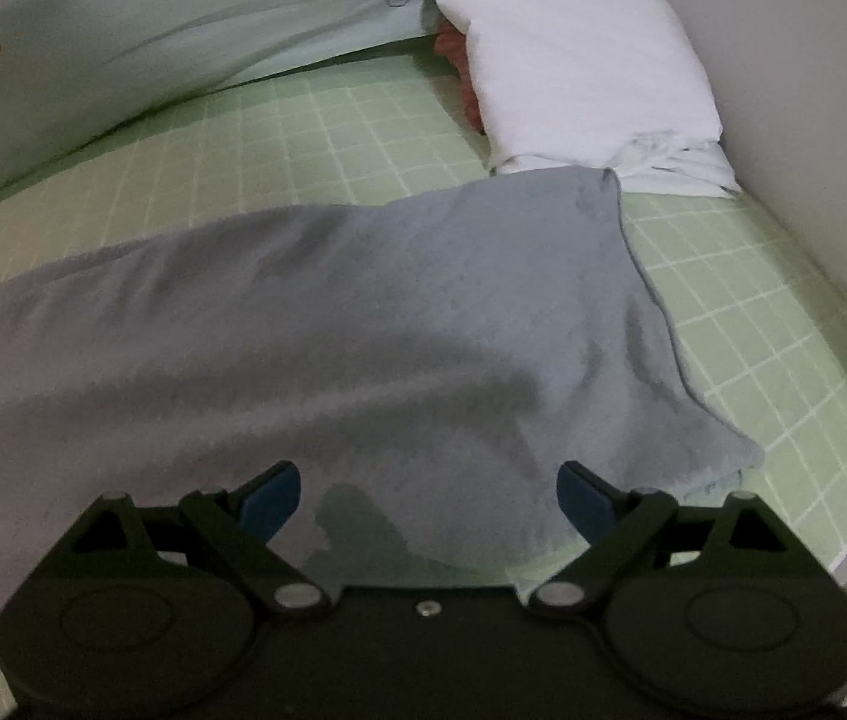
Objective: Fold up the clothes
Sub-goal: 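Fold the waistband over the sweatpants with the left gripper and release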
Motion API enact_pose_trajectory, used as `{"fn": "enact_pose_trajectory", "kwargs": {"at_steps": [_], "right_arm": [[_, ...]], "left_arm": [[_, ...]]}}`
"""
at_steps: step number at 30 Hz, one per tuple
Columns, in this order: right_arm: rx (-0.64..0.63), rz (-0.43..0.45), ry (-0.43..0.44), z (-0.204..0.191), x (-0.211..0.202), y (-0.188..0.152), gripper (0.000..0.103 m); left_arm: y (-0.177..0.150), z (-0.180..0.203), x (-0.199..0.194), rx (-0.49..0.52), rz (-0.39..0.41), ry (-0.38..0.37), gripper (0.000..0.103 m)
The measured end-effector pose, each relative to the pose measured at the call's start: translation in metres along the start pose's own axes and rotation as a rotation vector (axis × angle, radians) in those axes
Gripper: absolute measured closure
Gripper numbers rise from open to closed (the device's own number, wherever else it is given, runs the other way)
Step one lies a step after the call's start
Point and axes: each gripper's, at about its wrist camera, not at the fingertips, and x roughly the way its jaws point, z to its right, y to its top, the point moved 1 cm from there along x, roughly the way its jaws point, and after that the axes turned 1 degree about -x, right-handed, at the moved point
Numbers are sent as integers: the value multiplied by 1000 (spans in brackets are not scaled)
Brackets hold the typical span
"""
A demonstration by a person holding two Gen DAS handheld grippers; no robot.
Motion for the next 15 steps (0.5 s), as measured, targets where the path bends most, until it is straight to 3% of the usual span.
{"fn": "enact_pose_trajectory", "kwargs": {"at_steps": [1,4,11,15], "right_arm": [[0,-2,3,0,2,2,10],[-6,-10,11,-1,11,7,10],[-5,-20,14,-13,26,25,10],[-8,-37,-8,-16,35,32,10]], "left_arm": [[3,0,-5,-5,35,14,51],[12,-4,12,7,11,96,52],[22,-20,59,-2,-98,279,51],[22,-26,65,0,-102,293,57]]}}
